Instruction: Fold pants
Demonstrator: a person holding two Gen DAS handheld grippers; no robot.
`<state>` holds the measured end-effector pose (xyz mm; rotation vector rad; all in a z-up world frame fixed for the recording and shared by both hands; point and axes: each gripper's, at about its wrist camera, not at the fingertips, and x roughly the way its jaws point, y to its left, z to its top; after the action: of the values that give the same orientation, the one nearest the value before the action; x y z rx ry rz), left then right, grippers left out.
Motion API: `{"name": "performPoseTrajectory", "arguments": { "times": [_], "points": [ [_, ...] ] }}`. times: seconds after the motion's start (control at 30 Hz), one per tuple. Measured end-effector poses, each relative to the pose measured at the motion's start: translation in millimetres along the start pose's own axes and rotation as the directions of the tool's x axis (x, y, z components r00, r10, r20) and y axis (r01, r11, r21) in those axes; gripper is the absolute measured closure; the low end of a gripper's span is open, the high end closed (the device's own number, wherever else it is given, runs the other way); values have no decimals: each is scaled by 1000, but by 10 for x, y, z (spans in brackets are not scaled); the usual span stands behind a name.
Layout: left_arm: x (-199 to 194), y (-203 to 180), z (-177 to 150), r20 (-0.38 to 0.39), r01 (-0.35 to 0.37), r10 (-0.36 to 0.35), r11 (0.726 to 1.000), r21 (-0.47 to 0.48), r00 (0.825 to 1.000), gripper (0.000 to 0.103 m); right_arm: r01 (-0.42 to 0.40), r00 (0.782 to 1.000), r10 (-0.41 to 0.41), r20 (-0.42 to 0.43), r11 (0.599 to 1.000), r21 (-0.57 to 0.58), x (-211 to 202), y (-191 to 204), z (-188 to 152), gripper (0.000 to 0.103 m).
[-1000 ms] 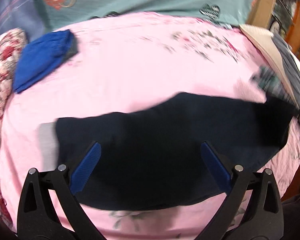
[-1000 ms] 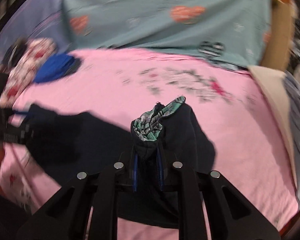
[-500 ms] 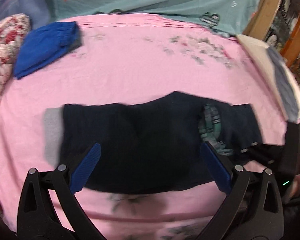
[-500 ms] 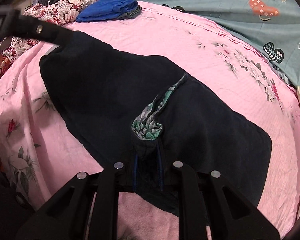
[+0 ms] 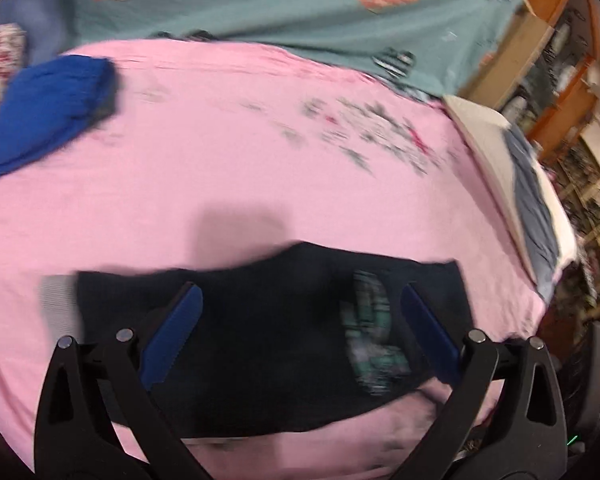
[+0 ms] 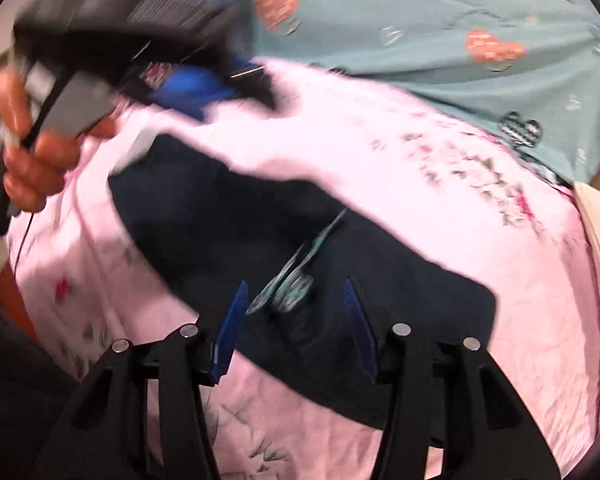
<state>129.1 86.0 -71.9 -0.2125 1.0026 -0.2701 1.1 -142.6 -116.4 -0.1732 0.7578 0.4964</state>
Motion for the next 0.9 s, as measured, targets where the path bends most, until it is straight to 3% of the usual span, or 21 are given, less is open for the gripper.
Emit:
{"name": "performPoseTrajectory", "arguments": {
  "times": [0.13, 0.17, 0.2, 0.27, 0.33, 0.37, 0.47, 0.6, 0.7, 0.83, 0.9],
  "points": [
    [-340, 715, -12, 35, -114, 120, 984, -137, 992, 2, -32, 993, 49, -106, 987, 155, 364, -156, -18, 62],
    [-430, 879, -30, 43, -141, 150, 976, -165, 988, 2, -52, 975, 93, -203, 978, 201, 601, -198, -107, 62],
    [-501, 1011, -38, 46, -160, 171, 969, -187, 984, 2, -53, 965, 109, -239, 972, 229, 722, -224, -168, 61],
    [-638, 1288, -93, 44, -195, 211, 952, -237, 976, 2, -14, 965, 72, -251, 974, 227, 654, -148, -51, 62],
    [-738, 1481, -133, 50, -206, 227, 940, -272, 973, 2, -19, 981, 60, -185, 976, 215, 457, -23, 125, 61],
    [-759, 1584, -163, 43, -208, 230, 934, -290, 972, 2, -35, 992, 54, -116, 986, 162, 324, 147, 262, 61],
    [-696, 1781, -253, -3, -201, 210, 929, -310, 978, 2, -111, 992, 112, -66, 994, 21, 281, 607, 480, 61],
    [-620, 1921, -372, -26, -175, 176, 928, -330, 984, 2, -198, 978, 183, -96, 963, -183, 559, 1321, 639, 61],
    [-586, 2009, -409, -48, -139, 131, 932, -333, 990, 2, -270, 961, 235, -149, 916, -298, 799, 1804, 679, 61],
    [-480, 2068, -463, -92, -60, 31, 943, -328, 995, 2, -199, 968, 115, -223, 894, -402, 1173, 2153, 580, 61],
    [-418, 2059, -491, -113, -31, -4, 952, -303, 994, 2, -164, 976, 82, -202, 887, -432, 1246, 2249, 531, 60]
  ]
}}
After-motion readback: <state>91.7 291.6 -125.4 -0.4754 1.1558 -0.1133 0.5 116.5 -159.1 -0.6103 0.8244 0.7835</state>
